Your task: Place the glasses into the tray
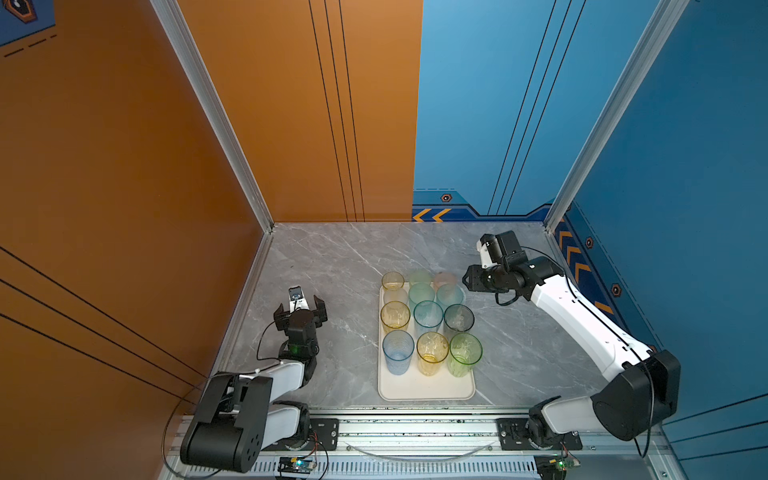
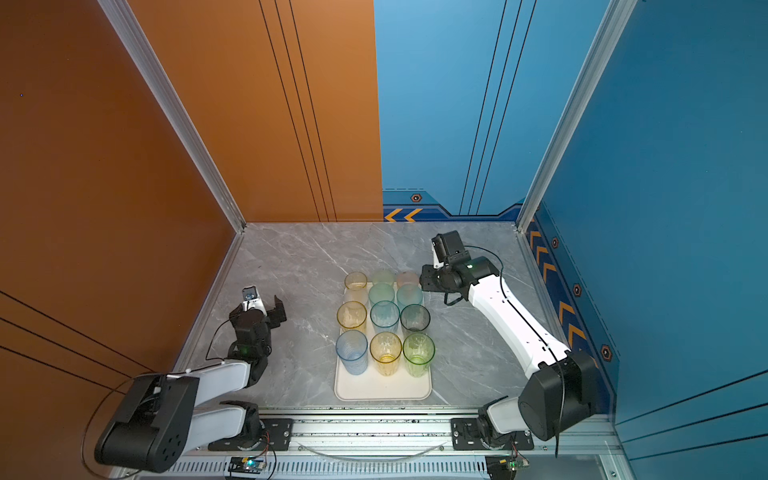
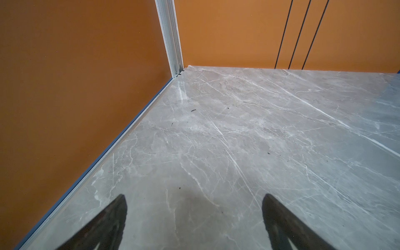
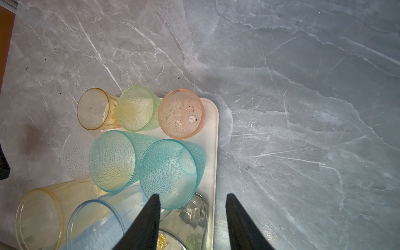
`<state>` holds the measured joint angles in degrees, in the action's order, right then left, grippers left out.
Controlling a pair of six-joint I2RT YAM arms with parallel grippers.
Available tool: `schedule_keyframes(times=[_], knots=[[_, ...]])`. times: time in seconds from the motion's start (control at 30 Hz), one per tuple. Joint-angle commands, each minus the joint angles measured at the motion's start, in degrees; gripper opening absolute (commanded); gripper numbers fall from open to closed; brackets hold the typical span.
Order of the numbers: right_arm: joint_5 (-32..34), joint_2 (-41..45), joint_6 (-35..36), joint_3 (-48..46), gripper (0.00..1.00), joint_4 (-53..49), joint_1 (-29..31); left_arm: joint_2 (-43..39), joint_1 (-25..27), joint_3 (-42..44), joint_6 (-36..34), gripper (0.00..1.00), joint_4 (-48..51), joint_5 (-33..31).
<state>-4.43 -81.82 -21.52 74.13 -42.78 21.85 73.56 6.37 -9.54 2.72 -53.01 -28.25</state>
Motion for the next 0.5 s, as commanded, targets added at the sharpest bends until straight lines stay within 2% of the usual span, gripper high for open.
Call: schedule_keyframes(times=[0.0,0.1,0.17,0.23,0.37,0.47], knots=[[1.1,-1.5,-1.1,0.8,0.49,0.7,-0.2,4.2,0.3,0.5,-3.0,0.98,-13.3,0.8],[1.3,-1.9,-0.8,1.3,0.49,0.8,-0.1,9.8,0.8,-0.8,-3.4,0.98,-16.4,1.0],[1.9,-1.7,-0.5,1.0,0.49,0.7,-0.1,14.9,2.0,-1.3,-5.8,0.98,-22.0,1.4],[2.3,-1.3,-0.2,0.9,0.49,0.8,-0.4,16.5,4.5,-1.9,-8.9,0.98,-23.1,1.2],[3.1,-0.6,0.1,0.6,0.49,0.8,-1.2,17.2,3.8,-1.0,-8.1,0.98,-24.5,3.3],[3.8,-0.1,0.0,0.4,0.49,1.7,-1.6,21.2,4.2,-2.3,-9.8,0.98,-27.3,4.2]])
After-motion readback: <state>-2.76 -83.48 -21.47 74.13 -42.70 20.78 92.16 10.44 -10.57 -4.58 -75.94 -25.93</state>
